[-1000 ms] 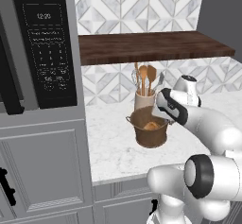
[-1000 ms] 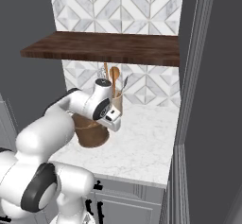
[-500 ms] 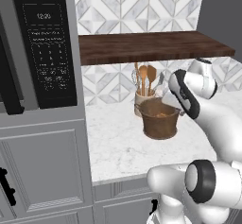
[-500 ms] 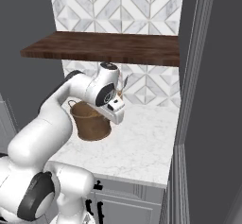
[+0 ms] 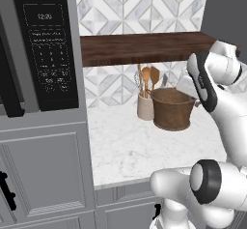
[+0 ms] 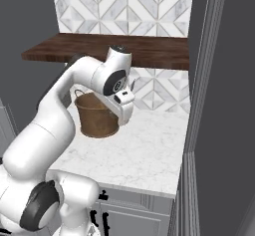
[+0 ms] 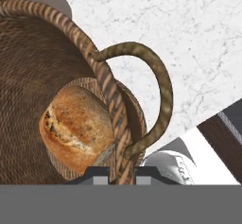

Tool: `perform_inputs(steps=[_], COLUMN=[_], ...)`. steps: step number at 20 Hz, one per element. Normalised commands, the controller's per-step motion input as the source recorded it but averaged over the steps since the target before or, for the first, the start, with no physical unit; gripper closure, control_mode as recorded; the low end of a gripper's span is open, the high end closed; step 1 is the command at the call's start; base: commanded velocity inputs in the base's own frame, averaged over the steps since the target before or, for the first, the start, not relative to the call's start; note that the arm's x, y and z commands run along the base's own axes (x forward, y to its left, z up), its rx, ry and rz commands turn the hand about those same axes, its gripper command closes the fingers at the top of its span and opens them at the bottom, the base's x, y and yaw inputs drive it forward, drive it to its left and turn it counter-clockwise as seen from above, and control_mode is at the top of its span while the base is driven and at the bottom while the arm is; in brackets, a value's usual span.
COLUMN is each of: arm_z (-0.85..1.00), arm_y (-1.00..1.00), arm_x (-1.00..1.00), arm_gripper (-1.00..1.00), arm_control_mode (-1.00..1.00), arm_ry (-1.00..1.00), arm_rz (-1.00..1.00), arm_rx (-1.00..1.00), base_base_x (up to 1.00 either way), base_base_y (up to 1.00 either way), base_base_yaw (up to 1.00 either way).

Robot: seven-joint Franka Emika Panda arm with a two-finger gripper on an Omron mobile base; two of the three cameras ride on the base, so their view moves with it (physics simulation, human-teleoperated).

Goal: Open the cabinet, pick up the bread from the cabinet and place it in the basket. Then move the basket to the dining counter.

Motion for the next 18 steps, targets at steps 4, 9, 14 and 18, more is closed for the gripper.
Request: perform_inputs(steps=[4, 9, 14, 18], arm_z=[0.12, 0.22, 0.31, 0.19], arm_y=[0.27, 0.18, 0.00, 0.00], arm_x=[-0.69, -0.42, -0.03, 0.00], arm_gripper=[1.00, 1.00, 1.00, 1.00], arm_control_mode=[-1.00, -1.00, -1.00, -1.00], arm_ry=[-0.25, -0.35, -0.04, 0.00], arm_rz=[-0.03, -0.01, -0.01, 0.00], arm_rx=[-0.04, -0.01, 0.00, 0.02], base_base_x=[0.00, 0.00, 0.00, 0.00], base_base_y=[0.00, 0.00, 0.00, 0.00], base_base_yaw=[0.00, 0.00, 0.00, 0.00])
